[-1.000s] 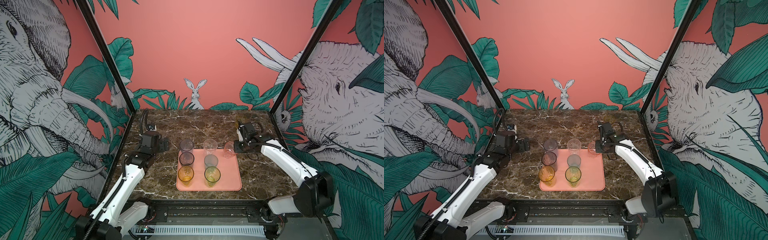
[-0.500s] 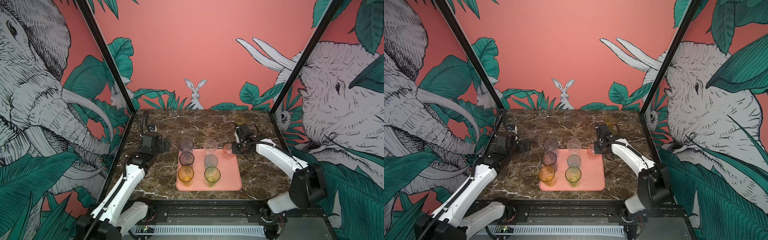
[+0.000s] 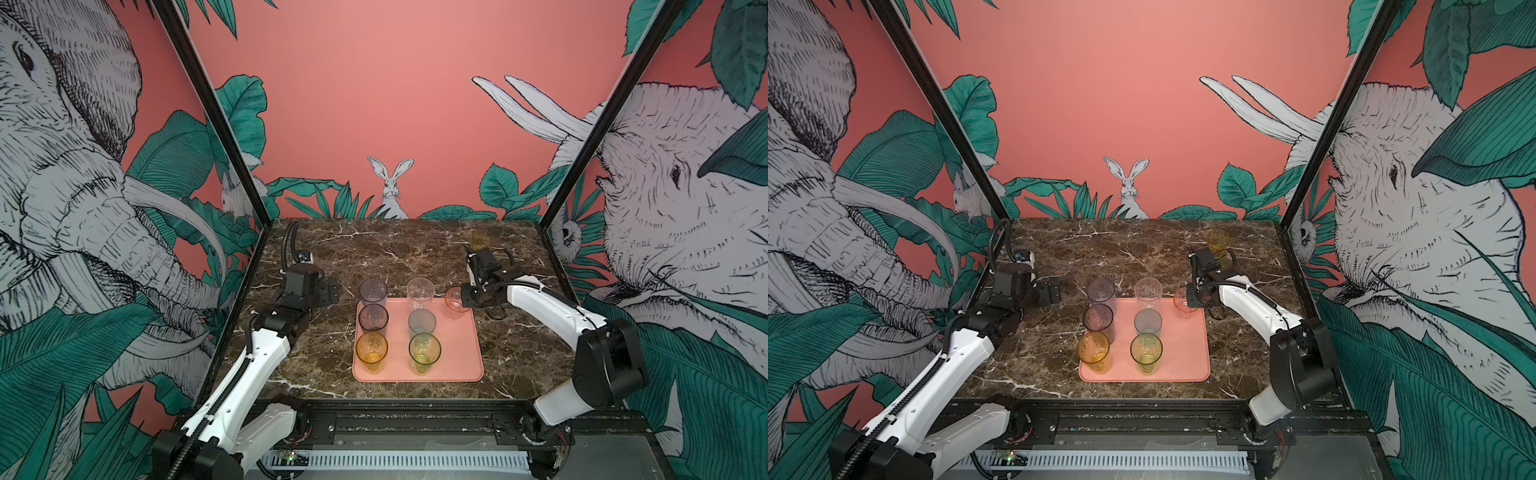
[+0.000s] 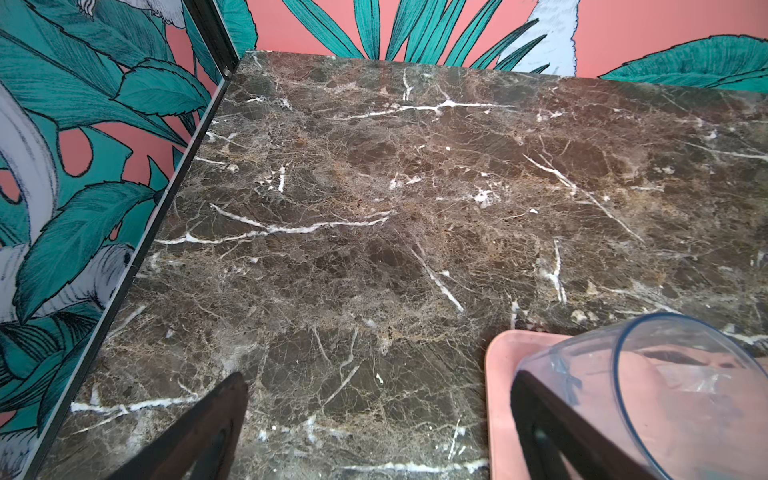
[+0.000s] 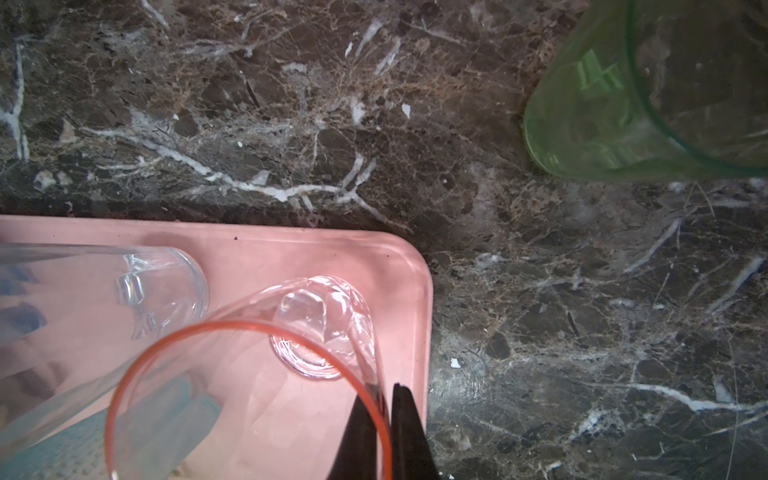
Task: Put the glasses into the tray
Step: 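Lower the pink-rimmed cup onto the tray's far corner and open the right gripper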
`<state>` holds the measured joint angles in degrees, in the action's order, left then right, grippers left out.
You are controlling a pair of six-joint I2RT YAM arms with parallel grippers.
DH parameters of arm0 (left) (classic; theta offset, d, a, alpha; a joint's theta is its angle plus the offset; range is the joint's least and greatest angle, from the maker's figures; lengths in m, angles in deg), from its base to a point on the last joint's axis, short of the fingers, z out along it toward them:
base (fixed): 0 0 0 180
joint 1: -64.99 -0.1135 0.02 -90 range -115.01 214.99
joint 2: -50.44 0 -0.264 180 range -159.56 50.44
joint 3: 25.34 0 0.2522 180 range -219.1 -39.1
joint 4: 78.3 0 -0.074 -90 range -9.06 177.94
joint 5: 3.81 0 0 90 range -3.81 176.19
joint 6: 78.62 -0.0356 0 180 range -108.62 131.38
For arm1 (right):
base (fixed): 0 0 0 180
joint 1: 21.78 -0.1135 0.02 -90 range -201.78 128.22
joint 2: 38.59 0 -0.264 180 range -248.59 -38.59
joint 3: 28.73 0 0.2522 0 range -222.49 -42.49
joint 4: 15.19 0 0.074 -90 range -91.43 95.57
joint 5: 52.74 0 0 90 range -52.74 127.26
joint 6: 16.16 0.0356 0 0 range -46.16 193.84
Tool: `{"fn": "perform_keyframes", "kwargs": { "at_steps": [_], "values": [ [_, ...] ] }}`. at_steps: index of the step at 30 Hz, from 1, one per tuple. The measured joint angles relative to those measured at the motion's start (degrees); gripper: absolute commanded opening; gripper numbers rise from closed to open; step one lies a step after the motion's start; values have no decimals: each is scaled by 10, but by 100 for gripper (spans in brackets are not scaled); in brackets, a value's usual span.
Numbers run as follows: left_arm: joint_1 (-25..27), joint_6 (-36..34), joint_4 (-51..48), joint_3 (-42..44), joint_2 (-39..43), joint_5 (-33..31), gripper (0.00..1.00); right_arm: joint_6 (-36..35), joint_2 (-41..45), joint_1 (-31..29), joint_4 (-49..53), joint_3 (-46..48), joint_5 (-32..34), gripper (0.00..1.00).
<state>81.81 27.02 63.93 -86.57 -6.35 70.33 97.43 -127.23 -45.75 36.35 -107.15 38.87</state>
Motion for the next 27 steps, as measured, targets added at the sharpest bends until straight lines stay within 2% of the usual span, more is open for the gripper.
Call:
{"fn": "perform_keyframes", "kwargs": {
  "at_steps": [13,22,27],
  "values": [
    [0,0,2,3,-3,0,100,2,-23,0,-6,0,1,1],
    [0,1,4,7,-4,0,99,5,-23,0,-7,0,1,31],
    [0,1,4,7,-6,0,99,4,-23,0,-7,0,1,42]
  ]
}}
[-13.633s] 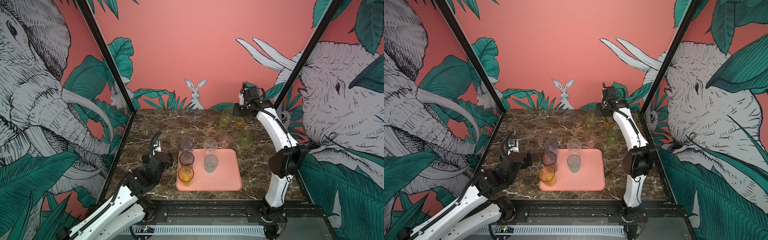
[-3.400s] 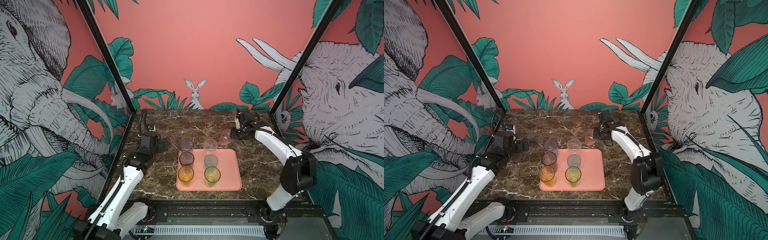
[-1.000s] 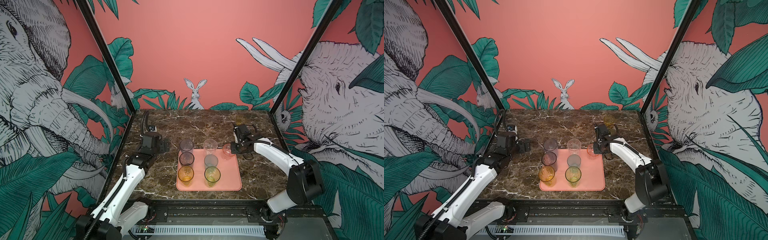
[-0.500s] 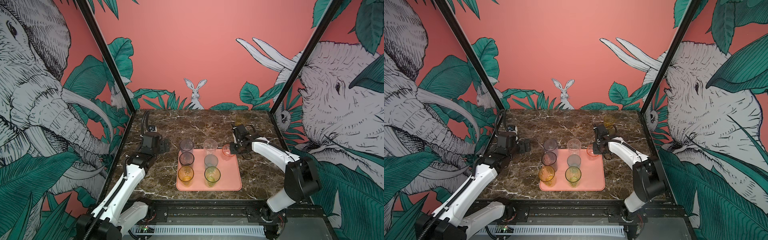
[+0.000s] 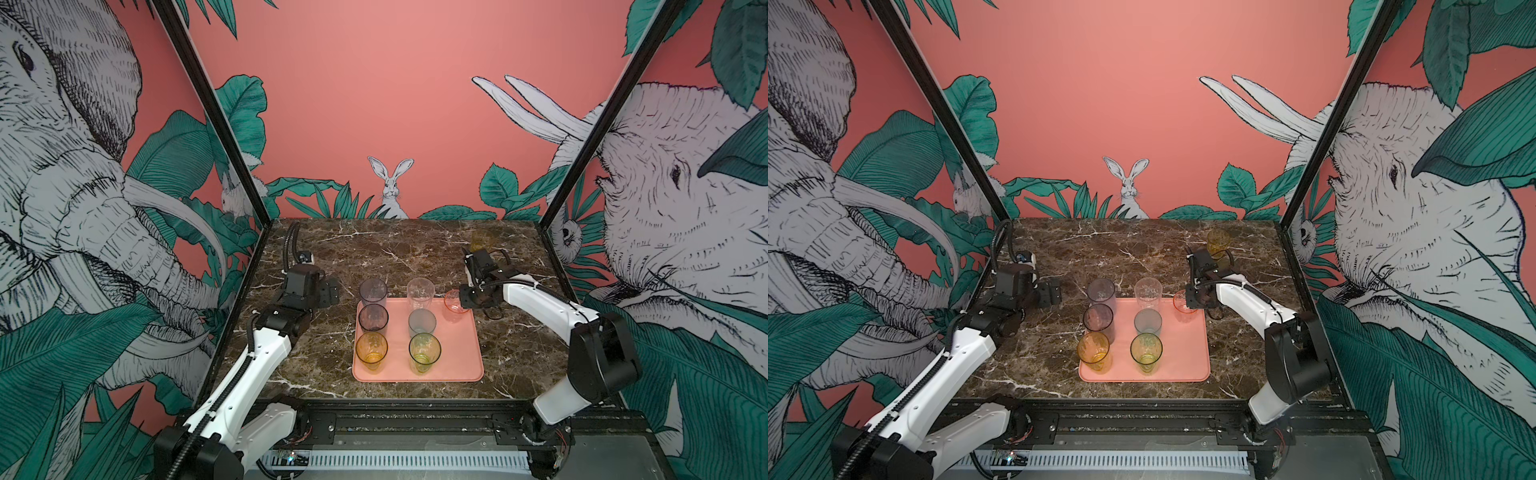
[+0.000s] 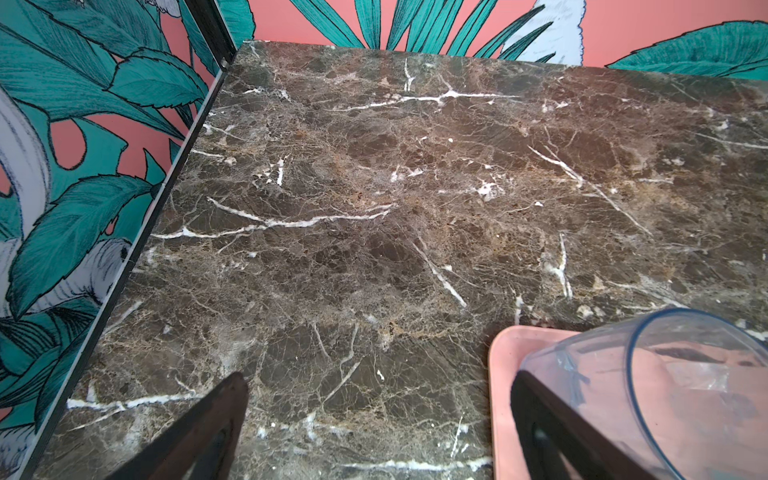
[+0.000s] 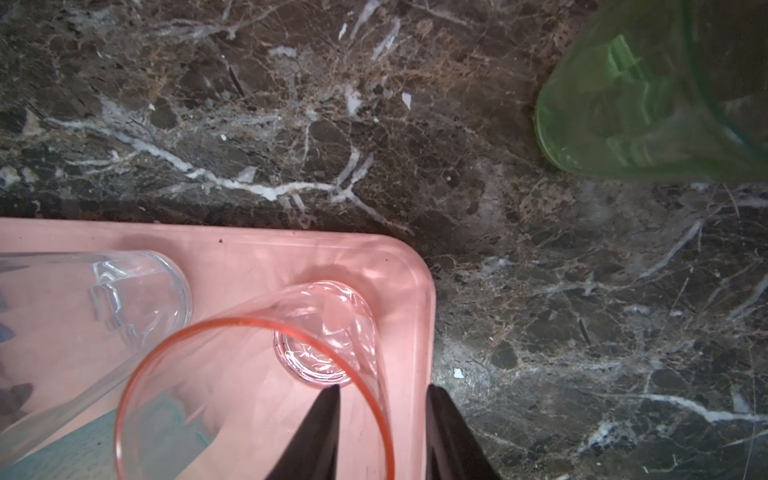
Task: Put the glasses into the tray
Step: 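Lower the pink-rimmed cup onto the tray's far corner and open the right gripper, then move the open right gripper over the yellow cup beyond the tray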
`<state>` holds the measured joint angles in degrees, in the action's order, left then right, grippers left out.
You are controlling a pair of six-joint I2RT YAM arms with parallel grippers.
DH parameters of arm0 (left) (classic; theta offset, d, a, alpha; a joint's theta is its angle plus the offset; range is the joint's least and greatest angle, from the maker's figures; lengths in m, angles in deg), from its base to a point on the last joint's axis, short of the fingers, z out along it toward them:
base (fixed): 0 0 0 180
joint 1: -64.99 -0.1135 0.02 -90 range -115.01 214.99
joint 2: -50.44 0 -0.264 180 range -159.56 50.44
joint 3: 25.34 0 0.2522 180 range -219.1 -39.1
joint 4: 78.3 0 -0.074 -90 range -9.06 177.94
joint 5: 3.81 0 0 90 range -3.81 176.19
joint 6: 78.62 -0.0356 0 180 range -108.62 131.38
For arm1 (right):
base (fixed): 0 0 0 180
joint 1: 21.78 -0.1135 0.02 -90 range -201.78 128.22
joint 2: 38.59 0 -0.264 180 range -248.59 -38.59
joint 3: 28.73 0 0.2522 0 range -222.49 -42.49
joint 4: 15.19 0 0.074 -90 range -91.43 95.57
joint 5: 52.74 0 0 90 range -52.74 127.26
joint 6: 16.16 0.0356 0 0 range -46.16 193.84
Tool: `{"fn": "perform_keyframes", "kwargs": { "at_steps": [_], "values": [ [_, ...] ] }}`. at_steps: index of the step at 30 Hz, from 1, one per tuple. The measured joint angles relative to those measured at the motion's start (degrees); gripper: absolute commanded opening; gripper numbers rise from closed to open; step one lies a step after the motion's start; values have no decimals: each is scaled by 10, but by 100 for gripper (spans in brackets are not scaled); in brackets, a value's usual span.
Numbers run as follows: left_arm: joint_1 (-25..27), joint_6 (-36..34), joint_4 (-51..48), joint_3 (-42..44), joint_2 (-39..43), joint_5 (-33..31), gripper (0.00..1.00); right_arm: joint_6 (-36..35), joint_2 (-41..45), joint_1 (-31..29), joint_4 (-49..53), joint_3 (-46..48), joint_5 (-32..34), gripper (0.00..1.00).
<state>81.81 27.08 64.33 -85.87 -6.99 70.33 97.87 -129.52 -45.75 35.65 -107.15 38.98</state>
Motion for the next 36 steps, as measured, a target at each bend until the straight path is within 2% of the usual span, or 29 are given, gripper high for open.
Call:
{"fn": "perform_keyframes", "kwargs": {
  "at_steps": [10,30,36],
  "values": [
    [0,0,2,0,0,0,99,0,-1,0,8,-18,0,49],
    [0,0,4,0,-5,1,99,-16,65,0,31,-78,17,50],
    [0,0,4,0,-6,3,99,-26,73,0,32,-100,26,54]
  ]
}}
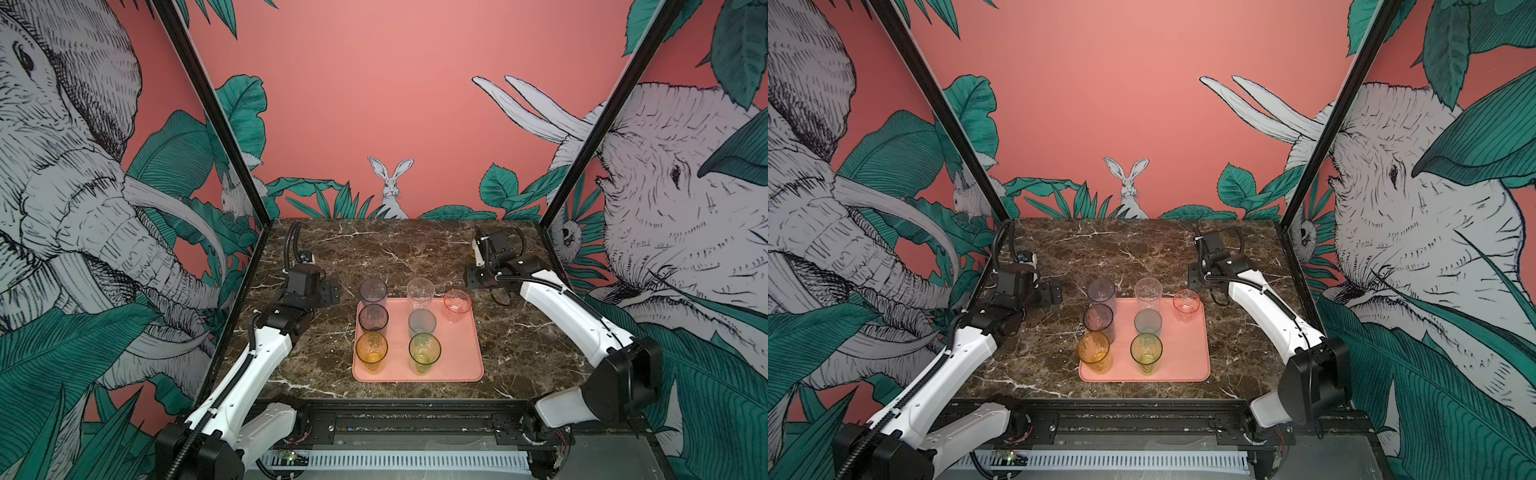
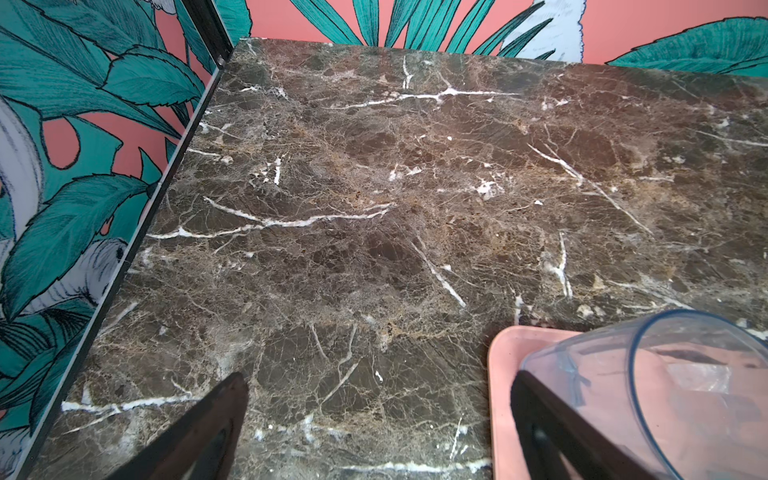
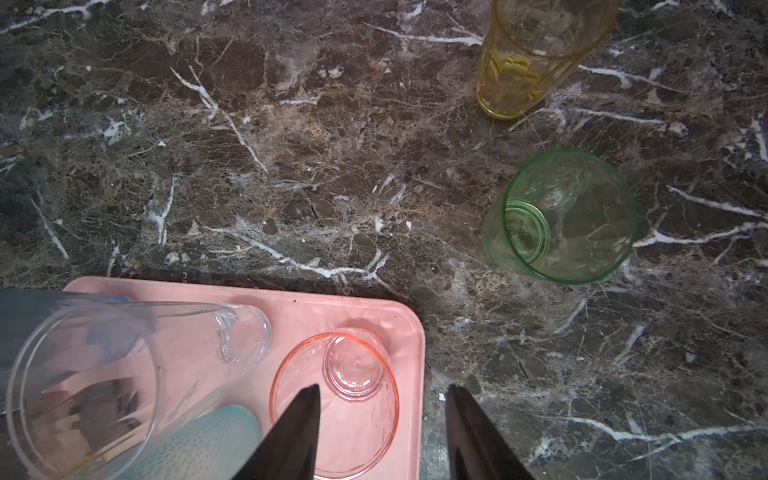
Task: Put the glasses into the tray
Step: 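Move the open right gripper over the yellow cup beyond the tray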
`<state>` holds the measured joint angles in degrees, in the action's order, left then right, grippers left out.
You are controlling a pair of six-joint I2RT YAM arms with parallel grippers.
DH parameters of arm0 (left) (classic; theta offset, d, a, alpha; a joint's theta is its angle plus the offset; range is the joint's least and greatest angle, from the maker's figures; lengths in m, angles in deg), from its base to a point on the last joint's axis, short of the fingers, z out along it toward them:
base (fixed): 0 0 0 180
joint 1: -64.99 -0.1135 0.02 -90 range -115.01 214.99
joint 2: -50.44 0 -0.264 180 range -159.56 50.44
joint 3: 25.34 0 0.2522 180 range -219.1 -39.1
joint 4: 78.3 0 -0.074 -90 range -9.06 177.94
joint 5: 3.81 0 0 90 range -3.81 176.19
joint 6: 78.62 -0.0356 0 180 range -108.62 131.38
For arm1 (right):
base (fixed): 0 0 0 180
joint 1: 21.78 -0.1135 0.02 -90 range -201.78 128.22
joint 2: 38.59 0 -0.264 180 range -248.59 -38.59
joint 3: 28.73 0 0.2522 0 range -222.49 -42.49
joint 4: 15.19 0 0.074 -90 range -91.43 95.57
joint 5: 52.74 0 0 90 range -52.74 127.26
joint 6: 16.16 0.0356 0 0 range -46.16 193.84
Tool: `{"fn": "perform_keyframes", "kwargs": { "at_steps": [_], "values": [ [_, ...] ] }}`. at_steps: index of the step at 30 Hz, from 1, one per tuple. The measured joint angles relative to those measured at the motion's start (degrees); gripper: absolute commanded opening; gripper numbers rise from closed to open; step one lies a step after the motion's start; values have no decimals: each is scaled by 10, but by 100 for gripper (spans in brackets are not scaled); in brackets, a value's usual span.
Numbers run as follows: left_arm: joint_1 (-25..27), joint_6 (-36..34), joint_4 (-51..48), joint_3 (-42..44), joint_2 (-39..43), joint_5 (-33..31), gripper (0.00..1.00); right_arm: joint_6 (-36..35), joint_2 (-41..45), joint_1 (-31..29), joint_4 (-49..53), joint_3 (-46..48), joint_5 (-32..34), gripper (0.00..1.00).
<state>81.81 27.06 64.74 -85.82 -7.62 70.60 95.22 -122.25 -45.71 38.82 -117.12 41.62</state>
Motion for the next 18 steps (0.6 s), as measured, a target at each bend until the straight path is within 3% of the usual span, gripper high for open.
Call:
{"fn": "perform_keyframes", "kwargs": {
  "at_steps": [12,18],
  "values": [
    [0,1,-1,0,0,2,99,-19,-2,54,-7,-48,28,69],
    [0,5,-1,0,4,2,99,-19,-46,95,-18,-99,36,74]
  ]
}}
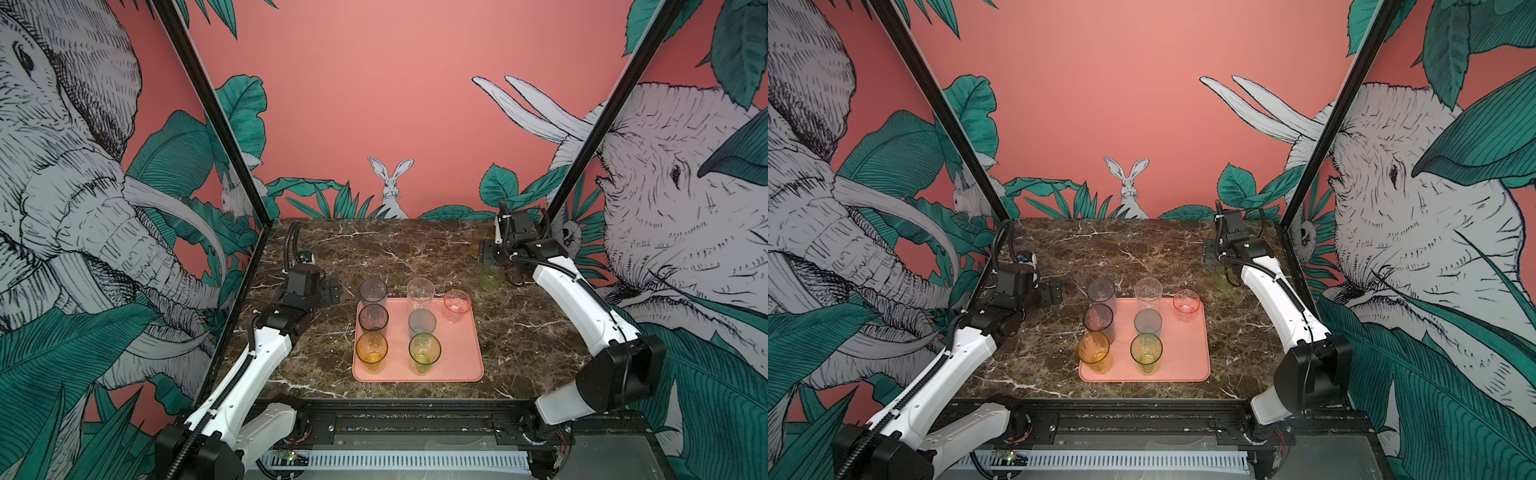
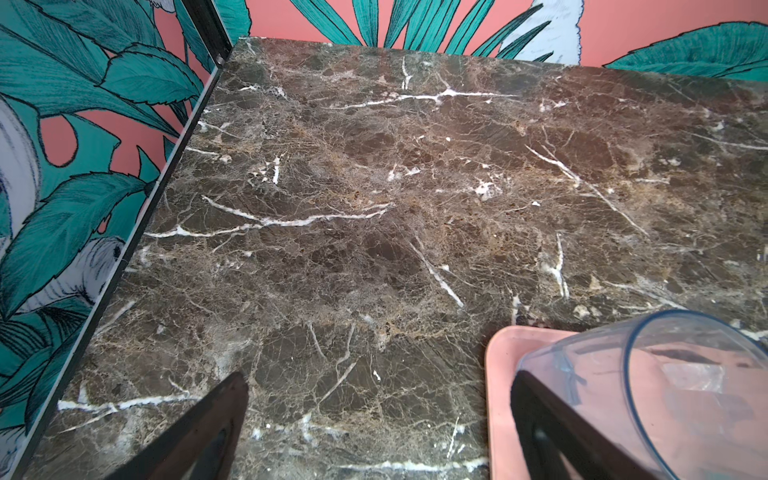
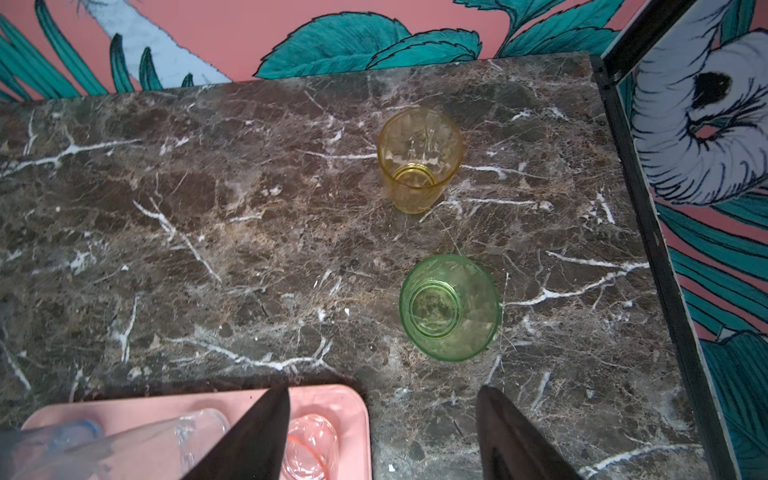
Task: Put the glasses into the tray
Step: 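Move the open right gripper over the yellow cup beyond the tray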
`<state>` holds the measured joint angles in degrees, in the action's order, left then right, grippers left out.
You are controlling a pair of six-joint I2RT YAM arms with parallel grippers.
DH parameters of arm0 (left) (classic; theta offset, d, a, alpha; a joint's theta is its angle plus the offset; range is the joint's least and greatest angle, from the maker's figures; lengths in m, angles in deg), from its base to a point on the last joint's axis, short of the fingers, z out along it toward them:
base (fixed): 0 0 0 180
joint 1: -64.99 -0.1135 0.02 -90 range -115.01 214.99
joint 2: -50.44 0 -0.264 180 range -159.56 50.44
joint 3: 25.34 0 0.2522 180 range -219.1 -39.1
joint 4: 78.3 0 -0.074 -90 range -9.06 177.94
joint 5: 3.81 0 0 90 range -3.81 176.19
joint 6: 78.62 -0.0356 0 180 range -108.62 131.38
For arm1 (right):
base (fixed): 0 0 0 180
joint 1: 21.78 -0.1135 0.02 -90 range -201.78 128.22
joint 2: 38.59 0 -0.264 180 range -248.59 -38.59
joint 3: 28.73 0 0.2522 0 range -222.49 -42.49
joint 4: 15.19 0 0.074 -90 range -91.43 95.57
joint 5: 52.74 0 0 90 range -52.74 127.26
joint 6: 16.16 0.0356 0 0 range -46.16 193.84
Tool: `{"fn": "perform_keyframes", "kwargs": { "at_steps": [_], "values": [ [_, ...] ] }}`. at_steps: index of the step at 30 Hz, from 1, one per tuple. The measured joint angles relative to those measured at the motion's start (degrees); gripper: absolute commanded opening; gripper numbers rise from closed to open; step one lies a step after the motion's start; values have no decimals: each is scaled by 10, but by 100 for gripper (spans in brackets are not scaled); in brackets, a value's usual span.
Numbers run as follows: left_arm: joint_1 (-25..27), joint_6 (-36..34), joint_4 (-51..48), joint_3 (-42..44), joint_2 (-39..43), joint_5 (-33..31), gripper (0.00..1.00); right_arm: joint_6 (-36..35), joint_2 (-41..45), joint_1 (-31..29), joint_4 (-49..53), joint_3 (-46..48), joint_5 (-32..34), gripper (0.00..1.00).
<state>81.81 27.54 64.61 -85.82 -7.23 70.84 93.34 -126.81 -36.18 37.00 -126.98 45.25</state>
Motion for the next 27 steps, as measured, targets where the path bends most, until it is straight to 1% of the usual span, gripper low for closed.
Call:
{"fn": "perform_keyframes", "kwargs": {
  "at_steps": [6,15,20,27],
  "values": [
    [0,4,-2,0,6,0,99,12,-82,45,-10,-68,-3,74],
    [0,9,-3,0,8,5,99,46,-207,104,-10,-184,-34,73],
    [0,12,-3,0,8,10,99,57,-257,125,-9,-226,-51,72],
    [0,14,-3,1,8,12,99,67,-312,135,-2,-266,-63,71]
  ]
}}
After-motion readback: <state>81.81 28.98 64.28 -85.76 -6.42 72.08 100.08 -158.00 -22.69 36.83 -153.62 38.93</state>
